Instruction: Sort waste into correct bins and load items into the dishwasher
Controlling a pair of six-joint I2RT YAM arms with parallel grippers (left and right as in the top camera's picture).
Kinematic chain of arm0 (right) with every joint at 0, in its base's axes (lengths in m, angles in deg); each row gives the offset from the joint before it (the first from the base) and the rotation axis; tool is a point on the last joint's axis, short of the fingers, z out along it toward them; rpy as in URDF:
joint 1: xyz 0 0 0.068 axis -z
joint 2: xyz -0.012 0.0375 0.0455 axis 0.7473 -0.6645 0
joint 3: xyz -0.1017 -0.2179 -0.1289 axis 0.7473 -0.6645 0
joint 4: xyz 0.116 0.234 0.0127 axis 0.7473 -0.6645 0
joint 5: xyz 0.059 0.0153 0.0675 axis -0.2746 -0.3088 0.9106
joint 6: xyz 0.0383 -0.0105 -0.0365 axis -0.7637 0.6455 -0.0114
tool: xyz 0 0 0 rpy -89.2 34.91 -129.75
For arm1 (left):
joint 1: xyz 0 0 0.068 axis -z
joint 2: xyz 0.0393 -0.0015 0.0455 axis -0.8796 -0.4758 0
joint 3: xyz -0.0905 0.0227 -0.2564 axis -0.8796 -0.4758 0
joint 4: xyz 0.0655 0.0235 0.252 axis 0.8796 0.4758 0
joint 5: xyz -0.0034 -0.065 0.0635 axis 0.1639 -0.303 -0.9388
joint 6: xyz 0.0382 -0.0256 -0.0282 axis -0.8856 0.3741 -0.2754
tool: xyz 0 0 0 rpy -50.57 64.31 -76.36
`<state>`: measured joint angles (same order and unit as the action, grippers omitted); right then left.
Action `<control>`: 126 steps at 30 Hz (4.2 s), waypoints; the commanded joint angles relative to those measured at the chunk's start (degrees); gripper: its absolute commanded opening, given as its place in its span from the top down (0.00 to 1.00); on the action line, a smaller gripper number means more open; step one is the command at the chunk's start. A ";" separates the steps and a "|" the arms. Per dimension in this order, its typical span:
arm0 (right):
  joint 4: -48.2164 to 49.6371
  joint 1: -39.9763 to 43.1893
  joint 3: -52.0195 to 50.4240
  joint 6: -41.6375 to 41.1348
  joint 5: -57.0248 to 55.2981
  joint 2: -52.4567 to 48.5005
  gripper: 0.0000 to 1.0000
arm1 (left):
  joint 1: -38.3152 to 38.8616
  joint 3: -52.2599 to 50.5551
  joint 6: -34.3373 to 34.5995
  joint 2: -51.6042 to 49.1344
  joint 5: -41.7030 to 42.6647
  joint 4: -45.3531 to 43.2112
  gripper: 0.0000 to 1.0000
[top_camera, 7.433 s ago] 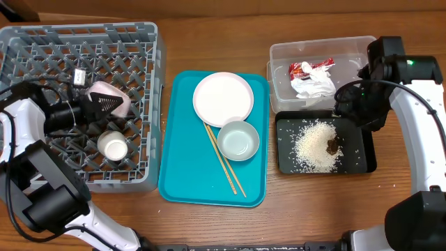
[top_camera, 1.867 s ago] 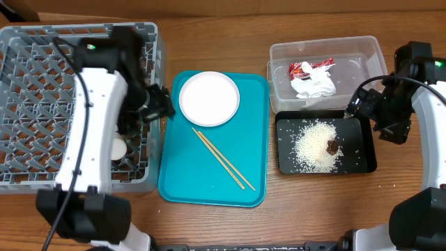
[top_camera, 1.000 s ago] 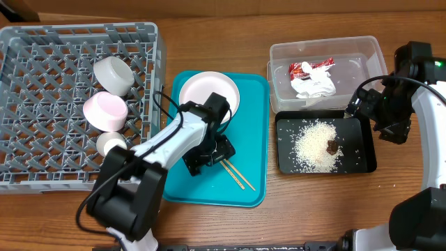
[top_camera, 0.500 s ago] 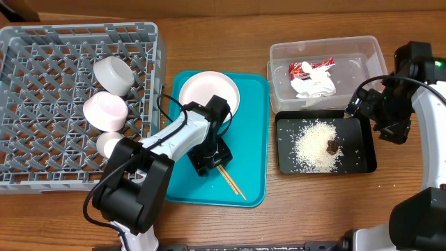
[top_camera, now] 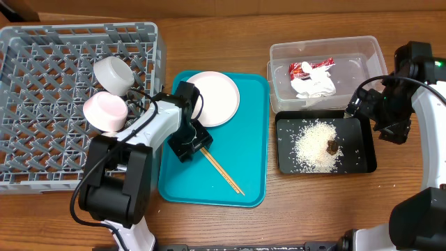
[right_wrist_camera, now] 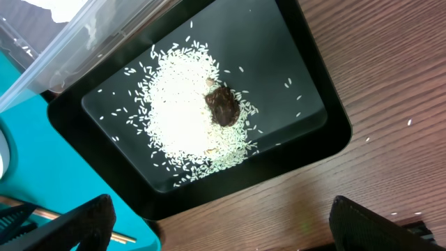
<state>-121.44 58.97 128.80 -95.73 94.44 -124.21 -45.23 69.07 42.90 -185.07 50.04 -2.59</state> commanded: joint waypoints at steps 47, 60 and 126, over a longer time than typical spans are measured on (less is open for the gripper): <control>0.11 0.02 0.61 0.20 0.04 1.86 0.00 | 7.32 -2.23 -1.07 5.05 -5.86 2.38 0.32; 0.09 0.02 0.61 0.20 0.07 1.86 0.00 | 7.32 -6.93 -0.02 5.05 -5.79 0.02 0.31; -0.31 0.02 0.61 0.20 0.31 1.86 0.00 | -5.97 15.52 -20.76 18.84 -25.27 12.48 0.95</control>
<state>-121.88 58.97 128.80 -95.71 94.46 -124.21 -45.45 81.44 33.63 -166.95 29.19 10.91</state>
